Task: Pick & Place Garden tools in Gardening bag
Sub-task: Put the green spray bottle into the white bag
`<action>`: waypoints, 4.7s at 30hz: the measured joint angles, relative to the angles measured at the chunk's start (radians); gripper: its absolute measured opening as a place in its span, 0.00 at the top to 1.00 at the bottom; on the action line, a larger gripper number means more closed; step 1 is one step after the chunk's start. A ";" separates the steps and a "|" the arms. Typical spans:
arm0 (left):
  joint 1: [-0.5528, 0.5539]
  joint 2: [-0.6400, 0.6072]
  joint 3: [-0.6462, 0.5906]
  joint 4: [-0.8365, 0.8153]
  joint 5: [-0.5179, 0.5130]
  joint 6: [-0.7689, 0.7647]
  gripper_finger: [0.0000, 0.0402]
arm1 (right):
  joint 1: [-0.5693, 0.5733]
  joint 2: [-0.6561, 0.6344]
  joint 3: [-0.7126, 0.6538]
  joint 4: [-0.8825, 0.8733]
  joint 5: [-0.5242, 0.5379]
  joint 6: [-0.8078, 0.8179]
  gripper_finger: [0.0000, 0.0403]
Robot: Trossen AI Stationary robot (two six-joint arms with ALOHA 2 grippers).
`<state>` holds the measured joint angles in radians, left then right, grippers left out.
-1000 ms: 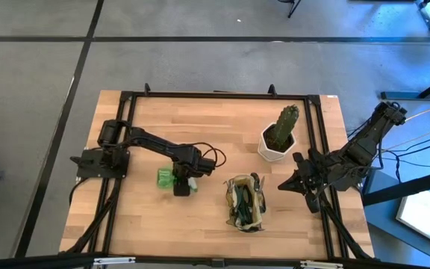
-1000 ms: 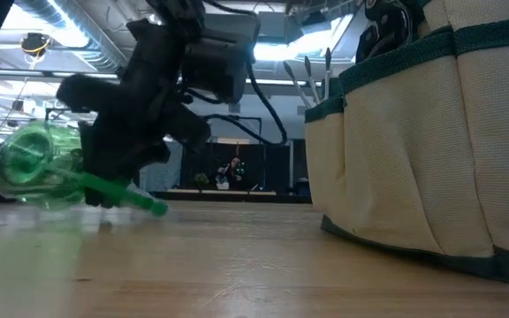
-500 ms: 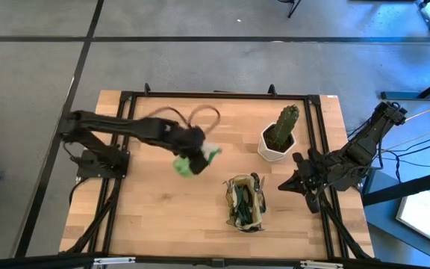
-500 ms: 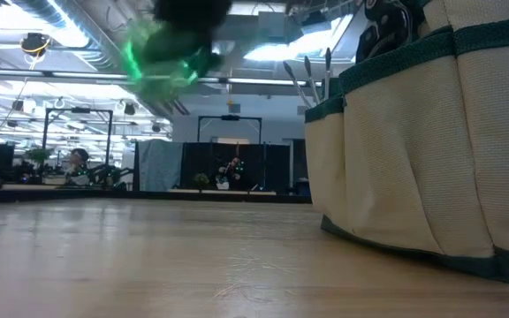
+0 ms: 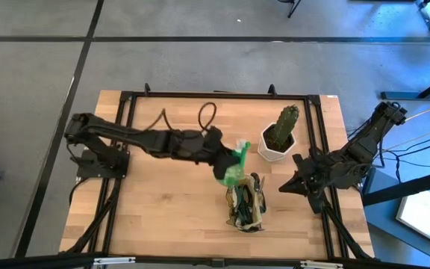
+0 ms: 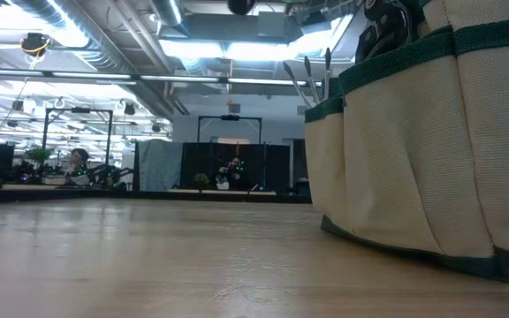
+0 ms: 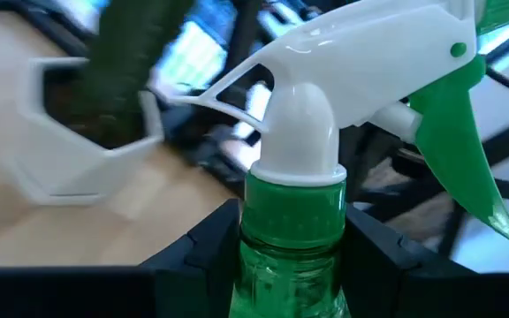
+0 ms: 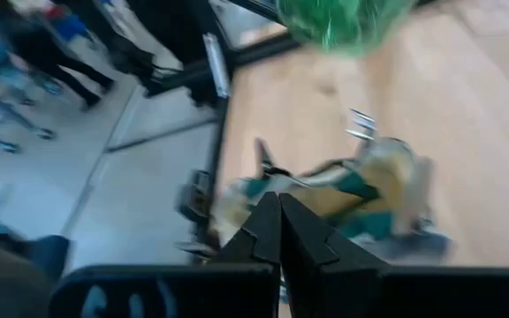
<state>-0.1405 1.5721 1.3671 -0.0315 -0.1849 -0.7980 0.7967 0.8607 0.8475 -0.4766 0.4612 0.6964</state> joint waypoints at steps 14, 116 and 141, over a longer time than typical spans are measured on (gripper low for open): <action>-0.140 0.287 0.001 0.549 -0.169 -0.076 0.64 | 0.011 -0.098 0.000 0.065 -0.095 0.085 1.00; -0.105 0.503 0.087 1.281 0.578 -0.542 0.64 | -0.608 0.267 0.001 0.941 -0.981 0.029 0.49; -0.082 0.502 0.087 1.266 0.607 -0.551 0.64 | -0.600 0.407 0.174 0.873 -1.199 0.039 0.45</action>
<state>-0.2222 2.0739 1.4540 1.2345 0.4221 -1.3486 0.1963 1.2678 1.0218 0.3963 -0.7379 0.7353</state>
